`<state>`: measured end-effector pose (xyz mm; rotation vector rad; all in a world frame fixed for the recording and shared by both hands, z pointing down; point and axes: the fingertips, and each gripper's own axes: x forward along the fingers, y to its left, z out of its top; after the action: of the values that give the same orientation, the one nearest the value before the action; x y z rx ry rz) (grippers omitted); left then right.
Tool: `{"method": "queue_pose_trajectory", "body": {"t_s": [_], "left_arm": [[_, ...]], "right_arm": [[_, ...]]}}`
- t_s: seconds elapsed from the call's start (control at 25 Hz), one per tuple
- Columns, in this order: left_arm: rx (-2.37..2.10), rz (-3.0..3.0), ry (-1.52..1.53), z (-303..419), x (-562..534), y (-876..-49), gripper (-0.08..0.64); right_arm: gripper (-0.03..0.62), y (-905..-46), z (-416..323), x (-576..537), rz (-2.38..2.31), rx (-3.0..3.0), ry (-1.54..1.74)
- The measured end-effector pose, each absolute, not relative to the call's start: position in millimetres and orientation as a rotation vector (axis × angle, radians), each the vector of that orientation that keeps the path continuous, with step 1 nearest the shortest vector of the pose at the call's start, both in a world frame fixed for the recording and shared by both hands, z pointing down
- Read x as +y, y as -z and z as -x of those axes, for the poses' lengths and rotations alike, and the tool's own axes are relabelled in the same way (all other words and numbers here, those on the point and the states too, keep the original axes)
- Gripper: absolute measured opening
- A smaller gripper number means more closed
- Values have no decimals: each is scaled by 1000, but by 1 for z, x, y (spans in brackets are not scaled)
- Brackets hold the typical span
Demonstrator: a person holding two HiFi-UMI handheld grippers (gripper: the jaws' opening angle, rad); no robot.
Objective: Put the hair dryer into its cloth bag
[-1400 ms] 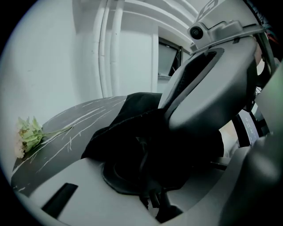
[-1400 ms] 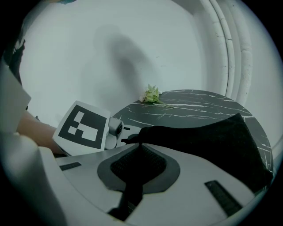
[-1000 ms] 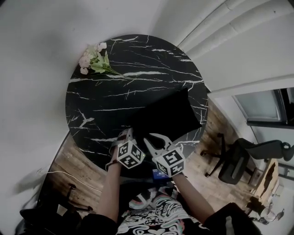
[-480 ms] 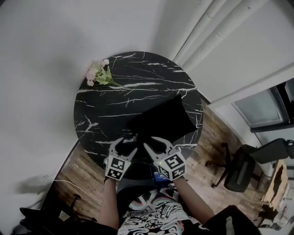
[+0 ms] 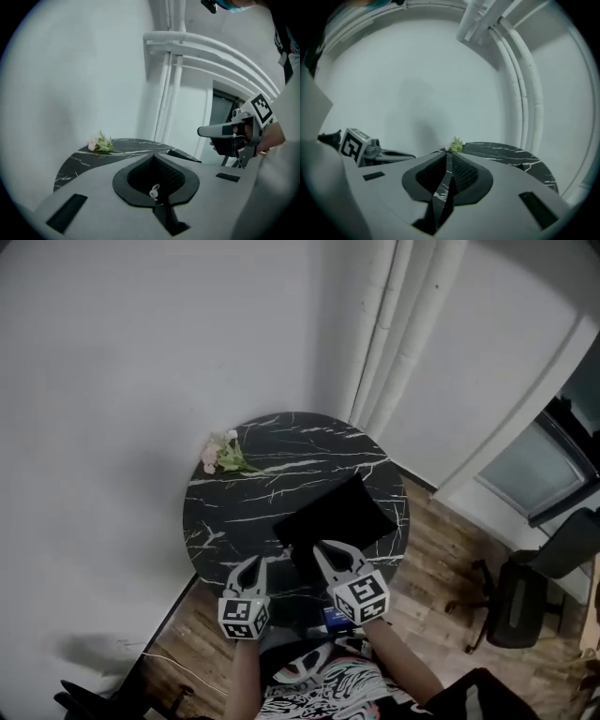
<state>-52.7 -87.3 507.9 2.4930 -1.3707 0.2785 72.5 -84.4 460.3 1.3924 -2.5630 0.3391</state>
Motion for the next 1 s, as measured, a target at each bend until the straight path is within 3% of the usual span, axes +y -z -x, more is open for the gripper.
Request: {"method": "queue_pose_trajectory", "body": {"t_s": [0.36, 1.0], "left_arm": [[-1267, -2656, -193, 46, -67, -456, 14], [-1350, -2741, -211, 67, 2, -436, 14]], "right_arm": [[32, -431, -86, -43, -1666, -2390, -209], [20, -432, -75, 56, -1800, -2312, -146]]}}
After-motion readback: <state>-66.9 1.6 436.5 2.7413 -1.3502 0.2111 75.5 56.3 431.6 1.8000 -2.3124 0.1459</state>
